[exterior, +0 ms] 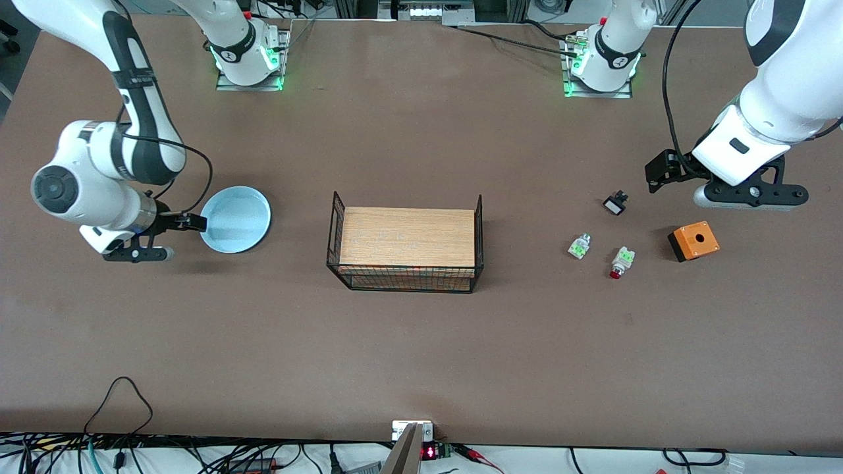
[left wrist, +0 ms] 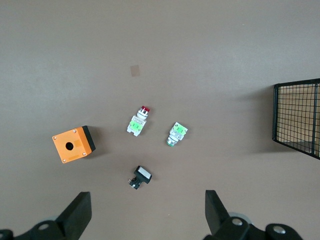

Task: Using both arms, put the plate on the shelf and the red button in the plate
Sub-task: 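Lower the right gripper to the plate rim and close on it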

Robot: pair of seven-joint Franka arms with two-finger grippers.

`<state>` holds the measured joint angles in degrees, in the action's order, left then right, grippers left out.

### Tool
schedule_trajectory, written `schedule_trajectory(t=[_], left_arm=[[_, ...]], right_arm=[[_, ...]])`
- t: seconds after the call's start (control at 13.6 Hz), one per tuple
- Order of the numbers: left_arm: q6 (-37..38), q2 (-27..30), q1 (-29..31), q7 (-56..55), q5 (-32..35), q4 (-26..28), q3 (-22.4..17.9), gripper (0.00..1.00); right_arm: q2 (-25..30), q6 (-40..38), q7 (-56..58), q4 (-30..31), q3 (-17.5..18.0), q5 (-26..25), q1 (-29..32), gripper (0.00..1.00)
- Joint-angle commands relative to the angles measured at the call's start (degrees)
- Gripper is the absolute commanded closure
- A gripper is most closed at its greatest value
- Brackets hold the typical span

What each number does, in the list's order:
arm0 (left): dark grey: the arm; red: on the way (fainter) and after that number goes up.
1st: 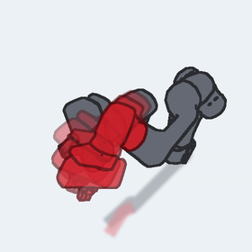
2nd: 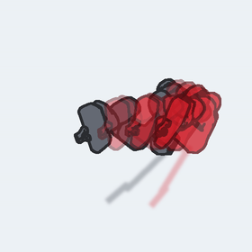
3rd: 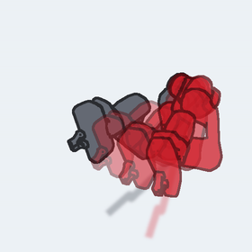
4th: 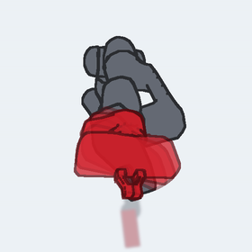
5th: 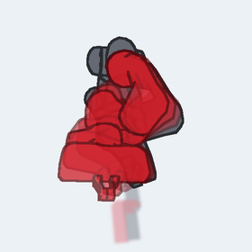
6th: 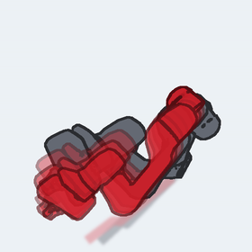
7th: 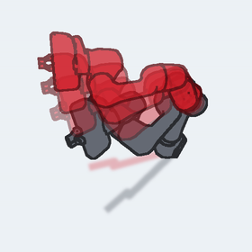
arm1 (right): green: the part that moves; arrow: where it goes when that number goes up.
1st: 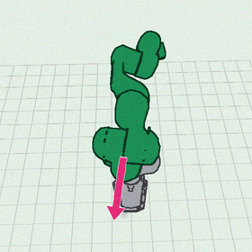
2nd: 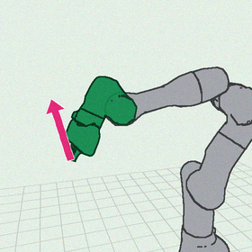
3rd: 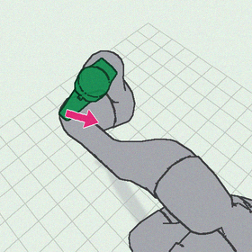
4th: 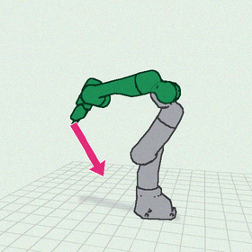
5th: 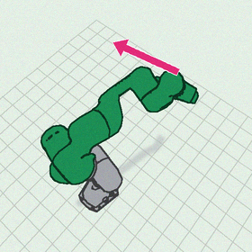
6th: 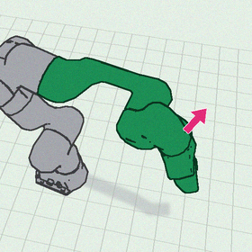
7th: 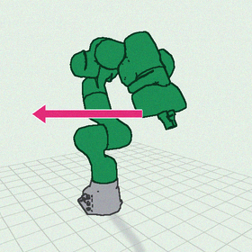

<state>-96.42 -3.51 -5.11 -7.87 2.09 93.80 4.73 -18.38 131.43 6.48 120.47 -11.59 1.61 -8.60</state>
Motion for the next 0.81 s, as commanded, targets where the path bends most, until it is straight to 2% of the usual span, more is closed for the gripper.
schedule_trajectory(t=[0.0, 0.15, 0.51, 0.73], left_arm=[[1.14, -0.8, 0.19, -0.48, 0.55, -1.78, 0.28, 0.0], [1.14, -0.8, 0.19, -0.48, 0.55, -1.78, 0.28, 0.0], [1.14, -0.8, 0.19, -0.48, 0.55, -1.78, 0.28, 0.0], [1.14, -0.8, 0.19, -0.48, 0.55, -1.78, 0.28, 0.0]], right_arm=[[2.39, 9.17, 3.45, 8.62, 0.25, -0.82, 1.66, 0.0], [1.07, 11.82, 3.45, 10.39, 0.25, -0.91, 1.66, 0.0], [-1.3, 12.7, 3.45, 10.48, 0.25, -0.91, 1.31, 0.0], [-2.71, 14.37, 3.54, 10.48, 0.25, -0.91, 1.48, 0.03]])
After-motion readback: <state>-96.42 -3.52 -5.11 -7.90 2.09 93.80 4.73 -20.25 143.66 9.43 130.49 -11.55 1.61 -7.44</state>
